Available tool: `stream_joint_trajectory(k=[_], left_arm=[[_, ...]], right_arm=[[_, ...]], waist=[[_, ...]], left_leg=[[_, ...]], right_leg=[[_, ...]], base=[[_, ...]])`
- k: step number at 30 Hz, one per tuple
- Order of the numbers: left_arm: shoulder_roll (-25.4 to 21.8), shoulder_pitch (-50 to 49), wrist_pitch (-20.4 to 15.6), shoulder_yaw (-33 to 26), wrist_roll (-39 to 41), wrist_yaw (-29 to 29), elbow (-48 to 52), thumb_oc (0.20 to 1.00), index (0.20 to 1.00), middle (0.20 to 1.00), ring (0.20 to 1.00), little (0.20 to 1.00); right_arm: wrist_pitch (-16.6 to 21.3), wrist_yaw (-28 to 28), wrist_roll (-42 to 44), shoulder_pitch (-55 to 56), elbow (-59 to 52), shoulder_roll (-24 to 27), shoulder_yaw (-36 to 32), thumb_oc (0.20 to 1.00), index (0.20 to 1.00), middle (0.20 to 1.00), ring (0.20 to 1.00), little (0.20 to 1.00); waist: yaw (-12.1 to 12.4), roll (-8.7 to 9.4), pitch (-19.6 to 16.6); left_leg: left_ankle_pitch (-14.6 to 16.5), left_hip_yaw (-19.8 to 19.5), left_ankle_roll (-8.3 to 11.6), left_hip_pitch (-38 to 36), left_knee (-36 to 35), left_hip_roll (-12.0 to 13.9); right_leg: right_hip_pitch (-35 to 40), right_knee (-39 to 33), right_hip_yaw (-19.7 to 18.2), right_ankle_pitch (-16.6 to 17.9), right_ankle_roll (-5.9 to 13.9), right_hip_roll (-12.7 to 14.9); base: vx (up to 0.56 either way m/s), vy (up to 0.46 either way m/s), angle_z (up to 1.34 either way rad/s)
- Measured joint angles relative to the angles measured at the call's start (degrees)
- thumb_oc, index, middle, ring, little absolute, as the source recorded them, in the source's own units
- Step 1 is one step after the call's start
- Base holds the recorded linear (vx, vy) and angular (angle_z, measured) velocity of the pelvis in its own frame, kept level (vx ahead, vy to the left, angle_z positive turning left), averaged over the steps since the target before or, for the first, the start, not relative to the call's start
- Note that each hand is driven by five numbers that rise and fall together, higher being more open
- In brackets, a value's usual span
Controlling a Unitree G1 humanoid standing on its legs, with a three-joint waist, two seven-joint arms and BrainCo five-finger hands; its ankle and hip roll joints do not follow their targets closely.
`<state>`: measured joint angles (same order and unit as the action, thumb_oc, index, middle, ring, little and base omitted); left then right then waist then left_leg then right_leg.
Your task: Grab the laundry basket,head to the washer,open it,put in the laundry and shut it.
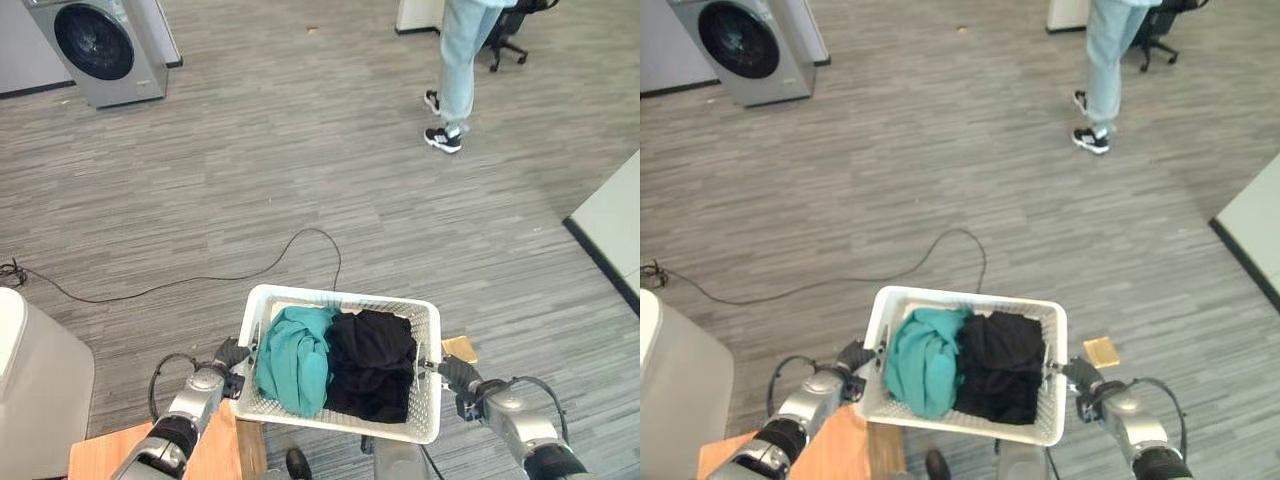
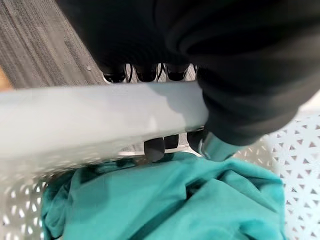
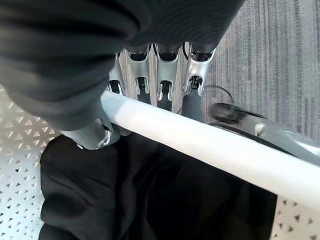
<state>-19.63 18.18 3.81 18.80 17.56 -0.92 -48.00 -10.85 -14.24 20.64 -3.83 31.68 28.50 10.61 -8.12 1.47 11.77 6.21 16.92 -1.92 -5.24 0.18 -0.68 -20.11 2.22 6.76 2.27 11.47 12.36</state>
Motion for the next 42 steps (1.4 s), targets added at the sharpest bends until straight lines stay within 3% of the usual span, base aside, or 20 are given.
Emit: stream_joint_trajectory(k=[1, 2, 4, 5, 7, 11, 14, 18, 19, 20, 21, 22, 24, 26, 29, 31, 35, 37, 40, 42], left_arm=[[0.6, -0.3, -0.1, 0.6, 0.0, -0.1, -0.1, 0.200, 0.200, 0.200, 0.200, 0.200], [2.6, -2.0, -0.2, 0.7, 0.0, -0.2, -0.2, 0.200, 0.200, 0.200, 0.200, 0.200], [2.7, -2.7, -0.1, 1.1, 0.1, -0.2, -0.1, 0.200, 0.200, 0.200, 0.200, 0.200], [2.9, -2.6, 0.2, 1.4, 0.1, 0.0, -0.6, 0.200, 0.200, 0.200, 0.200, 0.200], [3.0, 1.1, -0.1, 6.2, 0.0, -0.3, -1.4, 0.200, 0.200, 0.200, 0.200, 0.200], [2.6, -1.2, 1.3, 6.6, 0.5, -0.1, -3.3, 0.200, 0.200, 0.200, 0.200, 0.200], [2.3, -0.1, 0.5, 6.3, 0.4, -0.1, -4.6, 0.200, 0.200, 0.200, 0.200, 0.200], [2.3, -0.9, 0.2, 6.1, 0.5, -0.1, -4.5, 0.200, 0.200, 0.200, 0.200, 0.200], [2.5, -1.2, 0.2, 6.1, 0.5, -0.1, -4.4, 0.200, 0.200, 0.200, 0.200, 0.200], [3.2, -3.1, 0.1, 6.4, 0.6, 0.1, -3.4, 0.200, 0.200, 0.200, 0.200, 0.200], [2.8, -4.0, 0.2, 6.7, 0.6, 0.1, -3.0, 0.200, 0.200, 0.200, 0.200, 0.200], [0.5, -4.4, 0.1, 5.9, 0.6, -0.1, -2.6, 0.200, 0.200, 0.200, 0.200, 0.200], [-0.2, -3.8, 0.1, 5.3, 0.6, 0.0, -1.2, 0.200, 0.200, 0.200, 0.200, 0.200], [0.1, -3.9, 0.3, 5.1, 0.5, 0.0, -0.2, 0.200, 0.200, 0.200, 0.200, 0.200], [-0.2, -2.5, -0.3, 3.0, 0.5, -0.3, 1.5, 0.200, 0.200, 0.200, 0.200, 0.200], [-0.1, -1.6, -0.4, 1.7, 0.5, -0.2, 2.0, 0.200, 0.200, 0.200, 0.200, 0.200], [-0.3, -2.6, -1.2, -0.1, 0.4, -0.2, 2.4, 0.200, 0.200, 0.200, 0.200, 0.200], [1.0, -2.6, -1.2, 0.0, -0.2, -0.1, 1.5, 0.200, 0.200, 0.200, 0.200, 0.200], [2.4, -2.1, -1.2, 0.0, -0.7, -0.1, 0.7, 0.200, 0.200, 0.200, 0.200, 0.200], [3.1, -1.3, -1.2, 0.0, -0.8, -0.1, -0.5, 0.200, 0.200, 0.200, 0.200, 0.200]], right_arm=[[-0.1, 0.0, 0.0, 1.1, 0.3, 0.3, -0.5, 0.200, 0.200, 0.200, 0.200, 0.200], [-0.3, -0.1, 0.1, 1.1, 0.5, 2.0, -1.2, 0.200, 0.200, 0.200, 0.200, 0.200], [-0.9, -0.9, 0.0, 0.4, 1.3, 2.9, -0.4, 0.200, 0.200, 0.200, 0.200, 0.200], [-0.2, -0.9, 0.3, 0.4, 2.6, 2.4, -0.7, 0.200, 0.200, 0.200, 0.200, 0.200], [-0.9, -0.9, 1.8, 4.0, 2.6, 1.6, -3.9, 0.200, 0.200, 0.200, 0.200, 0.200], [-1.4, -0.7, 1.8, 5.2, 1.5, 2.7, -0.4, 0.200, 0.200, 0.200, 0.200, 0.200], [-1.2, -0.6, 2.2, 6.0, 0.9, 1.8, -0.3, 0.200, 0.200, 0.200, 0.200, 0.200], [-1.2, 0.0, 2.1, 5.5, 1.3, 2.7, 1.8, 0.200, 0.200, 0.200, 0.200, 0.200], [-1.2, -0.1, 2.1, 6.1, 1.0, 3.4, 2.3, 0.200, 0.200, 0.200, 0.200, 0.200], [-0.9, -0.1, 2.1, 6.0, 0.3, 4.9, 2.3, 0.200, 0.200, 0.200, 0.200, 0.200], [-1.1, -0.1, 2.0, 6.6, 0.2, 4.5, 2.4, 0.200, 0.200, 0.200, 0.200, 0.200], [-1.2, 0.2, 2.0, 7.8, -0.6, 1.8, 3.2, 0.200, 0.200, 0.200, 0.200, 0.200], [-1.2, 0.2, 2.0, 8.1, -1.6, 1.6, 3.0, 0.200, 0.200, 0.200, 0.200, 0.200], [-1.1, 0.3, 2.0, 7.8, -2.6, 1.8, 1.2, 0.200, 0.200, 0.200, 0.200, 0.200], [-0.1, 0.4, 1.8, 4.5, -3.2, 1.5, -0.4, 0.200, 0.200, 0.200, 0.200, 0.200], [-0.2, 0.4, 1.5, 2.5, -3.9, 2.8, 0.4, 0.200, 0.200, 0.200, 0.200, 0.200], [-0.2, 0.4, 1.6, 1.0, -4.0, 3.0, 1.7, 0.200, 0.200, 0.200, 0.200, 0.200], [-0.3, 0.4, 1.6, 2.2, -3.0, 3.2, 1.2, 0.200, 0.200, 0.200, 0.200, 0.200], [-0.3, 0.3, 1.6, 2.4, -2.6, 4.3, 0.7, 0.200, 0.200, 0.200, 0.200, 0.200], [-0.2, 0.2, 1.6, 3.1, -2.9, 4.6, 0.6, 0.200, 0.200, 0.200, 0.200, 0.200]], waist=[[-0.6, 0.63, -0.3], [-0.8, -2.56, -1.2], [-0.1, -2.66, -1.2], [0.1, -1.45, -0.6], [1.7, 0.75, 0.6], [1.4, 1.51, 0.4], [0.9, -2.70, -1.7], [1.1, -1.39, -1.2], [0.9, -2.40, -1.4], [0.9, -7.15, -2.2], [1.8, -7.04, -3.8], [3.7, -1.87, -6.0], [3.5, -0.23, -4.9], [2.7, -0.30, -4.3], [1.1, -2.19, -1.5], [1.2, -2.71, 0.1], [1.7, -1.39, 0.5], [1.4, -2.76, 0.4], [0.8, -3.96, 1.0], [-0.3, -4.00, 1.1]], left_leg=[[1.8, -2.6, 2.64, -1.9, 0.3, 1.4], [3.7, -5.6, 5.09, -4.4, 1.9, 7.2], [0.6, -5.5, 9.00, -2.9, 9.3, 10.3], [-2.2, -7.0, 13.26, 1.7, 19.0, 11.6], [-15.8, 2.6, 12.05, 24.1, 53.8, 20.6], [-12.7, 15.2, 9.08, 28.5, 38.0, 16.8], [-13.3, 17.9, 7.62, 26.4, -2.5, 12.8], [-13.3, 17.0, 1.39, 24.1, 3.1, 8.5], [-13.3, 17.0, -1.47, 23.3, 4.9, 7.9], [-10.6, 16.7, -7.71, 19.9, 6.1, 7.8], [-9.0, 16.8, -9.05, 18.2, 7.1, 6.6], [-6.4, 17.4, -8.75, 15.9, 6.7, 2.4], [-5.3, 16.9, -10.18, 14.0, 5.6, 0.0], [-3.1, 17.3, -10.41, 10.6, 4.5, -2.4], [-2.2, 15.1, -8.80, 7.9, 3.1, 0.0], [-3.6, 17.3, -6.48, 4.5, 0.5, 2.1], [-0.7, 14.4, -0.39, 0.4, 0.0, 5.9], [-1.8, 11.8, 5.27, -2.5, -1.9, 8.0], [-3.2, 10.2, 7.65, -3.2, 0.6, 6.0], [-4.7, 10.6, 8.39, -4.6, 2.4, 6.6]], right_leg=[[1.6, 4.3, -1.9, 0.6, -1.09, -0.7], [2.2, 12.3, -0.1, 0.0, -3.95, -5.5], [4.1, 14.6, 1.6, -3.4, -9.21, -7.4], [5.9, 15.5, 3.8, -5.7, -12.53, -7.0], [10.4, 13.0, 9.2, -7.7, -15.25, -5.9], [20.3, 6.9, 15.0, -8.4, -13.33, -7.6], [22.2, 3.8, 15.3, -9.7, -9.83, -13.3], [26.2, 7.1, 11.4, -10.2, -8.12, -14.1], [26.0, 9.2, 10.7, -10.7, -7.05, -15.3], [24.2, 17.5, 9.4, -11.1, -4.50, -18.5], [24.4, 19.3, 9.3, -14.0, -3.87, -18.4], [23.8, 26.6, 9.6, -21.1, -4.73, -13.6], [20.0, 37.4, 10.6, -20.9, -4.83, -9.5], [14.5, 50.3, 11.0, -19.7, -4.99, 0.7], [4.5, 51.3, 3.4, -19.1, -2.78, 0.7], [-0.2, 41.5, 11.8, -17.6, -2.77, 4.6], [-2.0, 11.1, 10.7, -7.0, -0.43, 2.0], [2.9, 3.3, 13.2, 5.8, -2.56, -0.6], [4.3, 7.3, 14.3, 3.7, -11.03, -2.3], [7.4, 9.2, 16.4, 0.1, -12.79, -2.9]], base=[[0.47, -0.272, 1.60], [0.60, -0.625, 1.08], [0.58, -0.724, 0.57], [0.39, -0.438, 0.99], [0.39, -0.263, 1.12], [0.45, 0.054, 0.18], [0.54, 0.199, -0.31], [0.59, 0.150, -0.25], [0.63, 0.192, -0.34], [0.58, 0.163, -0.50], [0.59, 0.239, -0.87], [0.48, 0.277, -0.80], [0.51, 0.446, -0.26], [0.50, 0.383, -0.05], [0.46, 0.231, 0.23], [0.36, -0.047, 0.09], [0.52, -0.139, 0.22], [0.45, -0.079, 0.46], [0.51, -0.179, 0.17], [0.35, -0.348, 0.44]])
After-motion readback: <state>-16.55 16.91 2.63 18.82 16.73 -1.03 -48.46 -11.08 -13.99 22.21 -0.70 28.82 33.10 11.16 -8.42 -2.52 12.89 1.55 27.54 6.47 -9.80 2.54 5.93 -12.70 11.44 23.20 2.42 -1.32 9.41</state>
